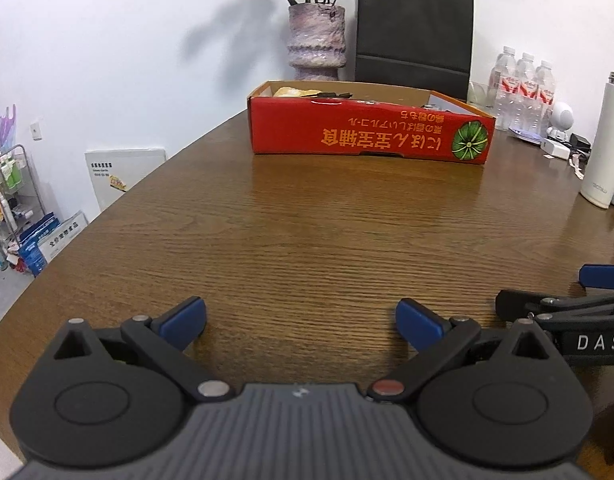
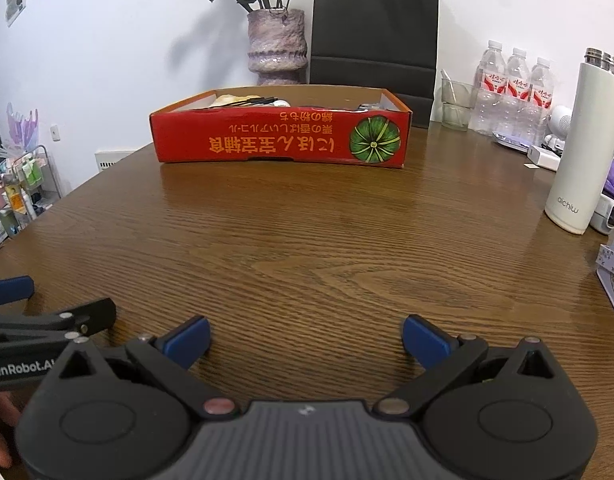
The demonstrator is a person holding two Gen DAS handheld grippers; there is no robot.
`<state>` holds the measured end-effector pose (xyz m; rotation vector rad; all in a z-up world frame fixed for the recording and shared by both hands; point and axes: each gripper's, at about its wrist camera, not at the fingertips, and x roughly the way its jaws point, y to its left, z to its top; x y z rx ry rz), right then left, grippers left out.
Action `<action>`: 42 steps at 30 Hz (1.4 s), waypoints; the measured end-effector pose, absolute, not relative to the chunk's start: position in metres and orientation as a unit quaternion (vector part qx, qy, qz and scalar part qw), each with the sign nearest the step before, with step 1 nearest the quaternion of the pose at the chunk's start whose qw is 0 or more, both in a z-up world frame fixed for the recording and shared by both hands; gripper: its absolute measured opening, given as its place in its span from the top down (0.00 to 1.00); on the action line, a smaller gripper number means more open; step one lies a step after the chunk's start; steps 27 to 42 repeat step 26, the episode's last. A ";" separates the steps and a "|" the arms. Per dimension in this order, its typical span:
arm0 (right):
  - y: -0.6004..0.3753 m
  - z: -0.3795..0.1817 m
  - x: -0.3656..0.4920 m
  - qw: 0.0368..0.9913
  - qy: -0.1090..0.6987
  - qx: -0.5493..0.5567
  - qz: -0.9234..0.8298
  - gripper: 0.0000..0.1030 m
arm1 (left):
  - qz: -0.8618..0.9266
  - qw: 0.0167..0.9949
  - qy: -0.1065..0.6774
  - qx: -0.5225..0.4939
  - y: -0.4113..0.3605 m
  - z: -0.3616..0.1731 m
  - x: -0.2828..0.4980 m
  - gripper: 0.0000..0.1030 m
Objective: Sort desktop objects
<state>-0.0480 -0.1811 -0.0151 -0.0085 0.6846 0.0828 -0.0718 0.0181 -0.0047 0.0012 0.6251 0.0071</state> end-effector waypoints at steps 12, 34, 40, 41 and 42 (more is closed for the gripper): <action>-0.181 -0.016 -0.048 0.941 0.335 -0.003 0.038 0.00 | 0.006 0.951 0.308 0.002 0.016 -0.005 -0.070 0.00; -0.183 -0.015 -0.047 0.941 0.335 -0.001 0.034 0.00 | -0.006 0.951 0.309 0.006 0.015 -0.005 -0.070 0.00; -0.183 -0.015 -0.047 0.941 0.335 -0.001 0.034 0.00 | -0.006 0.951 0.309 0.006 0.015 -0.005 -0.070 0.00; -0.183 -0.015 -0.047 0.941 0.335 -0.001 0.034 0.00 | -0.006 0.951 0.309 0.006 0.015 -0.005 -0.070 0.00; -0.183 -0.015 -0.047 0.941 0.335 -0.001 0.034 0.00 | -0.006 0.951 0.309 0.006 0.015 -0.005 -0.070 0.00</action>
